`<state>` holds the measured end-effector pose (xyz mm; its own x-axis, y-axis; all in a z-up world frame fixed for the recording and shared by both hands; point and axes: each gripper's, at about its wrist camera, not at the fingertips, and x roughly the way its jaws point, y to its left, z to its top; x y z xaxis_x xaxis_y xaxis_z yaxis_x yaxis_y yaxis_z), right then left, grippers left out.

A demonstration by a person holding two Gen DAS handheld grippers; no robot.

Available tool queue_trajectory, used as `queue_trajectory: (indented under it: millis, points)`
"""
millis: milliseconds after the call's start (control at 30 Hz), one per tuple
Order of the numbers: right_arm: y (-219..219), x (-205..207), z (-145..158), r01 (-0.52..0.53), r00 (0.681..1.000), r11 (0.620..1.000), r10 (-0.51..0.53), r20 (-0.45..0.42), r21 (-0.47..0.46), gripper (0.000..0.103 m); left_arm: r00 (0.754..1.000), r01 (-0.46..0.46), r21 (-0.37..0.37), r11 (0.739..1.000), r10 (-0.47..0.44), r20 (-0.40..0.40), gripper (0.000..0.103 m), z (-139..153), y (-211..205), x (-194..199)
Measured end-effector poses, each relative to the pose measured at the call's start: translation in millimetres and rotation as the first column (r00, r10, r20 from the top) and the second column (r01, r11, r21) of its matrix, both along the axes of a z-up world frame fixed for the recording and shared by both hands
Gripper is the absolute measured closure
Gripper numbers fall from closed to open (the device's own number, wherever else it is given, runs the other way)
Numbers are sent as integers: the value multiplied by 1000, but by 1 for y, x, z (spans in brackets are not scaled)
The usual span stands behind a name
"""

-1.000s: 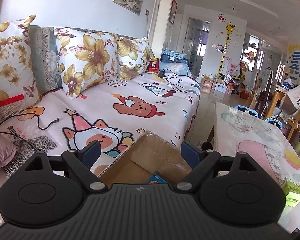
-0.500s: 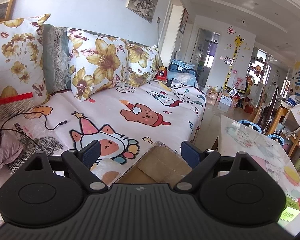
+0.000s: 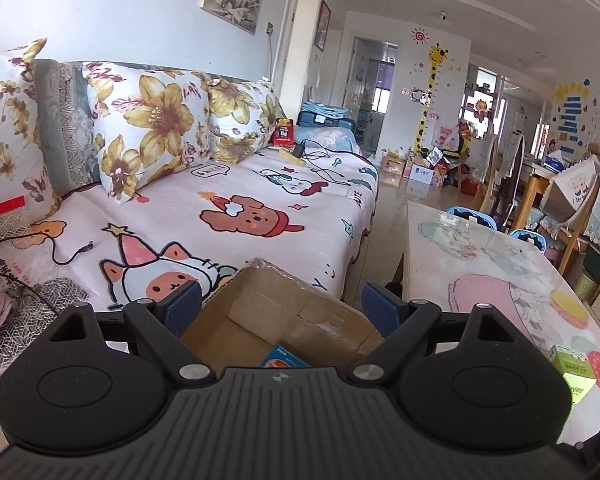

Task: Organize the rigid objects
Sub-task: 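Move both open tools back over the table toward the tissue pack and green box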

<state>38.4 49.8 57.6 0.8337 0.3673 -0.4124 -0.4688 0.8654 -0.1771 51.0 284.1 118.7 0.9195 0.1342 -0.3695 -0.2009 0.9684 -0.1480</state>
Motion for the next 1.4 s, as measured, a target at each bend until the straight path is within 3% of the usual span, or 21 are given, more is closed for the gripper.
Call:
queue_trajectory:
  millis: [333, 700, 1400]
  points:
    - [-57, 22, -8, 188, 982, 980, -186, -34, 68, 11, 998, 54, 78, 995, -52, -31, 0, -7, -21, 8]
    - [-110, 34, -20, 300, 953, 949, -293, -78, 95, 11, 992, 104, 169, 980, -91, -86, 0, -18, -37, 14]
    - [-197, 51, -36, 503, 861, 861, -492, -126, 73, 4, 974, 209, 256, 944, -176, -143, 0, -36, -71, 35]
